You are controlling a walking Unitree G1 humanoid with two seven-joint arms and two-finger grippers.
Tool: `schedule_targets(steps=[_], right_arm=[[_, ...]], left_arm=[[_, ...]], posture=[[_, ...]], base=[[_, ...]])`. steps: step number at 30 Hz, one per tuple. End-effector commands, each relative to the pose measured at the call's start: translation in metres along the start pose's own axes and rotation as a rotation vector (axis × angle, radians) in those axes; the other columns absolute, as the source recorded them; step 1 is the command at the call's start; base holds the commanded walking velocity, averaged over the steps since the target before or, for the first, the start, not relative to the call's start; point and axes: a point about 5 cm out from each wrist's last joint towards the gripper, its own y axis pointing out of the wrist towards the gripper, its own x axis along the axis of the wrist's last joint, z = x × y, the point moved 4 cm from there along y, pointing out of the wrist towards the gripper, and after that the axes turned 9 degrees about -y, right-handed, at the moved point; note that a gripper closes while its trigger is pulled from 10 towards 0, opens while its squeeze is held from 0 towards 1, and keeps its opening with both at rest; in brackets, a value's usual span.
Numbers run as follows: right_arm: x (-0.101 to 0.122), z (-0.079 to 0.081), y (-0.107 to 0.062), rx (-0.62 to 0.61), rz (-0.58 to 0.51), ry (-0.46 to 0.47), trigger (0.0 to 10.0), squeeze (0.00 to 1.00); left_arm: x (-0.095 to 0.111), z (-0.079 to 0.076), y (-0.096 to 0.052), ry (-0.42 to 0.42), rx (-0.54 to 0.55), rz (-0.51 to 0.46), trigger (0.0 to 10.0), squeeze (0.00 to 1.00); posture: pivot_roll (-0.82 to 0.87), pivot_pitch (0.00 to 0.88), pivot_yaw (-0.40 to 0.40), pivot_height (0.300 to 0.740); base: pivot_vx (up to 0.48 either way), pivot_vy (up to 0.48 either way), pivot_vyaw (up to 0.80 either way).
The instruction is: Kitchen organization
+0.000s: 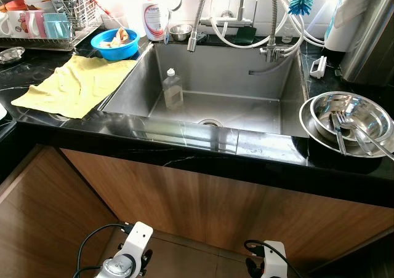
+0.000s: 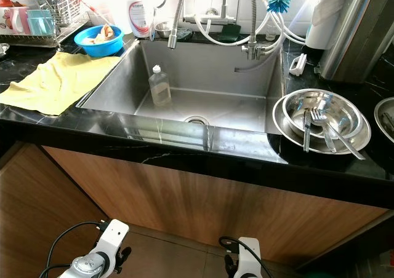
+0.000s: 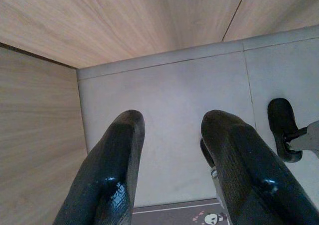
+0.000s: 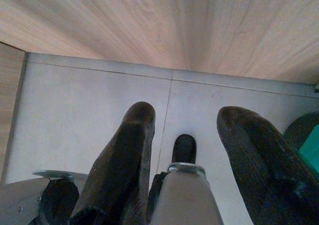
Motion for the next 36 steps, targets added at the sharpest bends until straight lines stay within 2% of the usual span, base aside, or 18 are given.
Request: schedule_targets(steps=[1,6,11,36], right_arm=[[-0.0006,0.0020,0.0001,0.004,0.003,0.001,10.0,0.00],[-0.0010,0.0013,0.0000,0.004,0.005,-0.001,10.0,0.00],[-0.0010,0.0008,0.0000,0.003,0.005,-0.003,10.0,0.00],[-0.0007,-0.0010,-0.0002,0.000,0.004,-0.007,10.0,0.00]], left_arm=[[0.0002,0.0033,-0.0007,0.005,0.002,-0.002,10.0,0.00],[0.0012,0.0025,-0.0005,0.016,-0.004,-0.006,10.0,0.00],[0.0008,0.0023,-0.0005,0.023,-0.003,-0.005,10.0,0.00],[-0.0032,0.0051,-0.0014,0.003,0.010,0.009,10.0,0.00]], posture=[[-0.06,0.000,0.053,0.740],[-0.06,0.000,0.051,0.740],[-0.06,0.000,0.050,0.740],[-0.07,0.000,0.044,0.740]], base=[[0.000,0.000,0.00],[0.000,0.000,0.00],[0.000,-0.480,0.00],[0.000,0.000,0.00]])
